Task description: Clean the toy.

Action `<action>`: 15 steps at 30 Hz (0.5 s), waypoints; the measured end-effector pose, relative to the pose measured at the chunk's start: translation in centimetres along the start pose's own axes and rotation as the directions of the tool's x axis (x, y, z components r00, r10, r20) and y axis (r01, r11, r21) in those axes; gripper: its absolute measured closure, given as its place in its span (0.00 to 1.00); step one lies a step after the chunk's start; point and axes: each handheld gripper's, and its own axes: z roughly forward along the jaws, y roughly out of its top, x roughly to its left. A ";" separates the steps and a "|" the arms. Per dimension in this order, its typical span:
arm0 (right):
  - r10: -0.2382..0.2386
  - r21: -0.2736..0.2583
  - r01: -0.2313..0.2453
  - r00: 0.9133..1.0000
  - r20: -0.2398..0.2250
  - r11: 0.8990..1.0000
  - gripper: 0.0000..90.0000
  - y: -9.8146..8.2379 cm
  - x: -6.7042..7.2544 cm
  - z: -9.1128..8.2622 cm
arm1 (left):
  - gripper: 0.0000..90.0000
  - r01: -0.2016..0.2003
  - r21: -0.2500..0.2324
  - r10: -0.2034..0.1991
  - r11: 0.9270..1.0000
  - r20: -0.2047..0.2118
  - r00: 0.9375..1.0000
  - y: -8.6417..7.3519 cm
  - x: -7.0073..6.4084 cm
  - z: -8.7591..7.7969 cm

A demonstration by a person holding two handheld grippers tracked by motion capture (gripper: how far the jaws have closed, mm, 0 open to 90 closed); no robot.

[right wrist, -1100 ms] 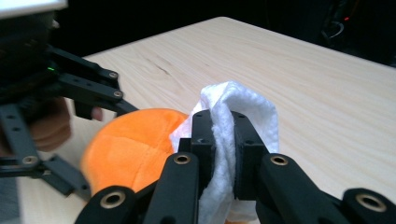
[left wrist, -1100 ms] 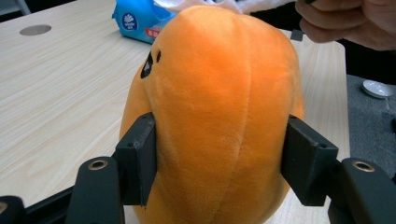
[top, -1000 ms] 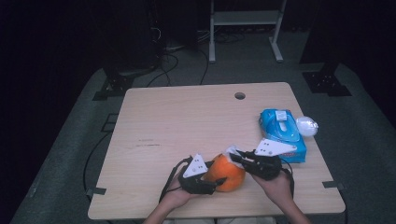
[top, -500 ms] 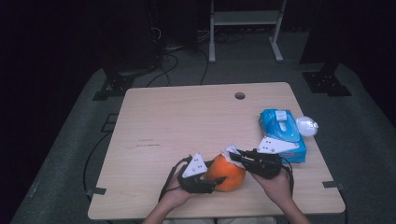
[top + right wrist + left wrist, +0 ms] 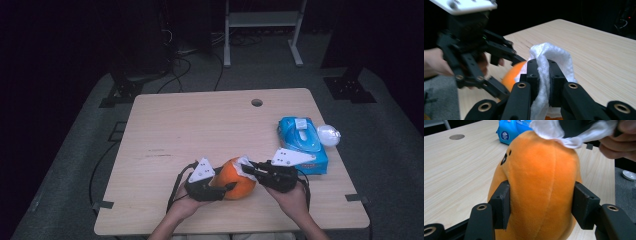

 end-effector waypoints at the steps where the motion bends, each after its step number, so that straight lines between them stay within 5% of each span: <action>1: 0.017 0.002 -0.017 1.000 0.014 1.000 0.90 -0.3 -0.5 -0.1 | 0.45 0.005 -0.006 -0.005 1.000 -0.001 1.000 0.0 0.1 -0.1; 3: 0.070 0.006 -0.071 0.997 0.036 0.997 0.90 -0.9 -1.6 -0.1 | 0.45 0.008 -0.004 -0.008 1.000 -0.001 1.000 0.1 0.2 -0.3; 5: 0.119 -0.021 -0.119 0.993 0.007 0.993 0.90 -1.0 -1.6 -0.2 | 0.45 0.008 -0.002 -0.008 1.000 -0.004 1.000 0.1 0.2 -0.2; 10: 0.020 -0.019 -0.020 1.000 -0.001 1.000 0.90 0.1 0.1 0.1 | 0.45 0.008 -0.008 -0.008 1.000 -0.003 1.000 0.4 0.1 -0.5; 13: 0.064 0.011 -0.064 0.997 0.049 0.998 0.90 -1.2 -1.4 0.4 | 0.45 0.005 -0.005 -0.005 1.000 -0.007 1.000 0.3 0.2 -0.6; 15: 0.117 0.002 -0.118 0.992 0.036 0.993 0.90 -1.8 -1.9 0.5 | 0.45 0.003 -0.003 -0.003 1.000 -0.009 1.000 0.2 0.2 -0.5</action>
